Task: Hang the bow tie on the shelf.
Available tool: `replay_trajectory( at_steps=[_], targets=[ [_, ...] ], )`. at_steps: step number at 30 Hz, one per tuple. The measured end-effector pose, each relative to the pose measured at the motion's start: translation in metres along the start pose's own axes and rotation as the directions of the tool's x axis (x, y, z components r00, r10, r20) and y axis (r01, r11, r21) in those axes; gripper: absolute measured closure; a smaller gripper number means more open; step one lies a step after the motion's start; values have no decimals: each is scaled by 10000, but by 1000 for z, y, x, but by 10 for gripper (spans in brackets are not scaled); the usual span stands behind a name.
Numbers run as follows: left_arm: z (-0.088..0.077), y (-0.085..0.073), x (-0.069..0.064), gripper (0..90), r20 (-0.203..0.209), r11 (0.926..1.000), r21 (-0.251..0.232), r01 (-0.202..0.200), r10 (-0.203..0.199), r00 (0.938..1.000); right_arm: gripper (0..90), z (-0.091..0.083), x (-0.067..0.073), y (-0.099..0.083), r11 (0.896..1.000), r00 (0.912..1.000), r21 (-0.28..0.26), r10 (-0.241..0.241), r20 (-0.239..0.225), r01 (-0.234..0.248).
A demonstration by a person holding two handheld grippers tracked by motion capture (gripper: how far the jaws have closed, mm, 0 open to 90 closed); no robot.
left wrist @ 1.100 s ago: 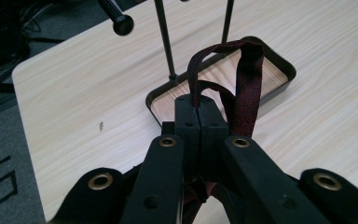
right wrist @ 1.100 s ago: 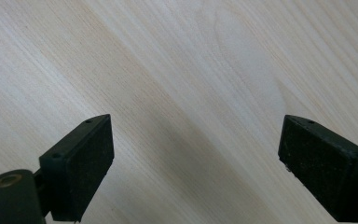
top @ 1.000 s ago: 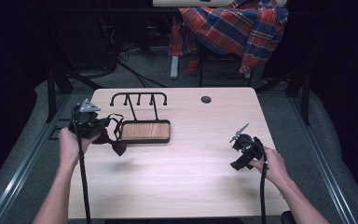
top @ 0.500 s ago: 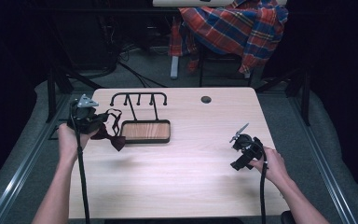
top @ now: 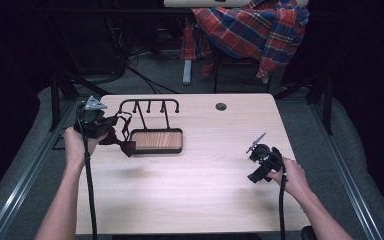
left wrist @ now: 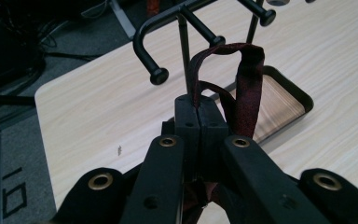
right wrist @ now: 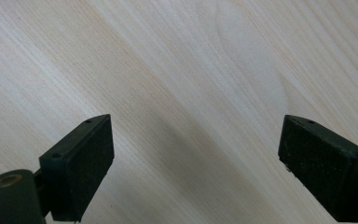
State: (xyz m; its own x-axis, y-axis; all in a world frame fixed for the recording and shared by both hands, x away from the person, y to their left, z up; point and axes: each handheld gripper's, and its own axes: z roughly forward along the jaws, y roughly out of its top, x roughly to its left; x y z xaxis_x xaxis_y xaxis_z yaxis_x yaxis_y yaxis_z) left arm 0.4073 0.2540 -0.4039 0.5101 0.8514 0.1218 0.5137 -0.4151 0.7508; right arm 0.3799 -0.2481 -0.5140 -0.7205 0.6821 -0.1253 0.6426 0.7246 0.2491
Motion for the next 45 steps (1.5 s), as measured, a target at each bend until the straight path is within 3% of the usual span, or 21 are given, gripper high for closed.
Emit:
replay_trajectory(
  at_steps=[7,28,30,36,41,42,43,45],
  targets=[
    [1,5,3,892,-350,9999,-57,-103,101,9993,100,1,0,0,10000,10000,54,-30,15,30],
    [12,12,16,892,-519,9992,-350,185,-203,9984,100,3,-1,-3,9998,10000,216,-25,27,25],
    [14,12,18,892,-610,9989,-382,265,-288,9977,100,5,0,-5,9997,9997,-36,223,-17,-223],
    [21,11,21,892,-1022,9995,-201,258,-277,9944,100,4,-2,-5,9996,10000,270,-8,29,7],
    [27,11,22,892,-1174,9998,-52,217,-222,9928,100,3,-3,-9,9994,9999,328,81,89,-84],
    [29,10,22,891,-1193,9998,-5,222,-221,9926,101,4,-2,-12,9994,9994,48,355,55,-356],
    [33,10,22,891,-1189,9998,57,205,-197,9927,101,1,-4,-12,9993,9999,376,83,79,-86],
    [36,9,22,892,-1228,9998,82,192,-180,9923,101,2,-3,-13,9994,9997,262,223,94,-225]
  ],
)
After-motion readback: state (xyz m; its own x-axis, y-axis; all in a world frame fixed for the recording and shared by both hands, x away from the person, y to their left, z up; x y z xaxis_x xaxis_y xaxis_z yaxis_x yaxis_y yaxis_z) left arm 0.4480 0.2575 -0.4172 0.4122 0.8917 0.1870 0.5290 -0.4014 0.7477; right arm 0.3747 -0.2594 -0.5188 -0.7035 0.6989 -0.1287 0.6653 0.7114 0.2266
